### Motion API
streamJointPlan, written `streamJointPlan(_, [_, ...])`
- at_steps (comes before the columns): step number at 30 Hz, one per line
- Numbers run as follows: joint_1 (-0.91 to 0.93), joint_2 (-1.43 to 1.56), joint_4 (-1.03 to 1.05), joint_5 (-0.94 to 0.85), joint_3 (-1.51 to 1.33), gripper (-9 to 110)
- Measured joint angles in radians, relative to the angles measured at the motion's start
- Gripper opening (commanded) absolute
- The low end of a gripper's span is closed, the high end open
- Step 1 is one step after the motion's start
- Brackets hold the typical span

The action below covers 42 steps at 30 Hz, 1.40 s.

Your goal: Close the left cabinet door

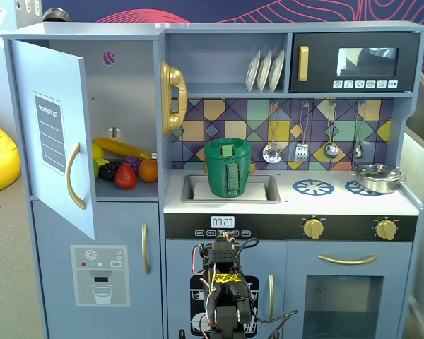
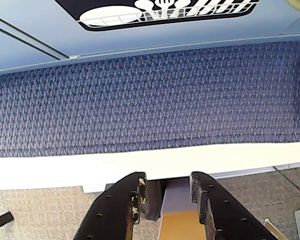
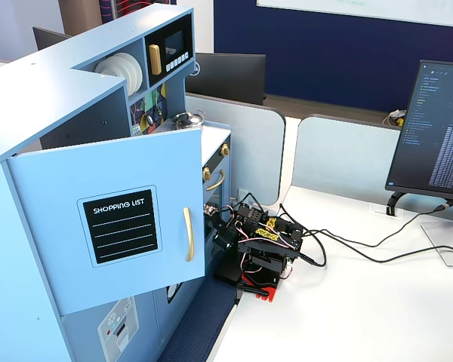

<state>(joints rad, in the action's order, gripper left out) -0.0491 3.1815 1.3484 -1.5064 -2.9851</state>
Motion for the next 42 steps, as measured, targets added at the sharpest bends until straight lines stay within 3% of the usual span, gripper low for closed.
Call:
streamJointPlan(14, [0.041,0.003,0.0,-0.006,0.0,0])
streamJointPlan(18, [-0.031,0.003,0.003,-0.011,0.0,0])
streamJointPlan(24, [-0.385,-0.011,-0.018,0.1,0.067,0])
streamJointPlan(29, [-0.775,-0.087,-0.175,0.133,0.236,0])
streamJointPlan(36, [-1.335,-0.167,-0.538,0.041,0.403,0])
streamJointPlan(42, [-1.6,-0.307,-0.847,-0.06,0.43,0])
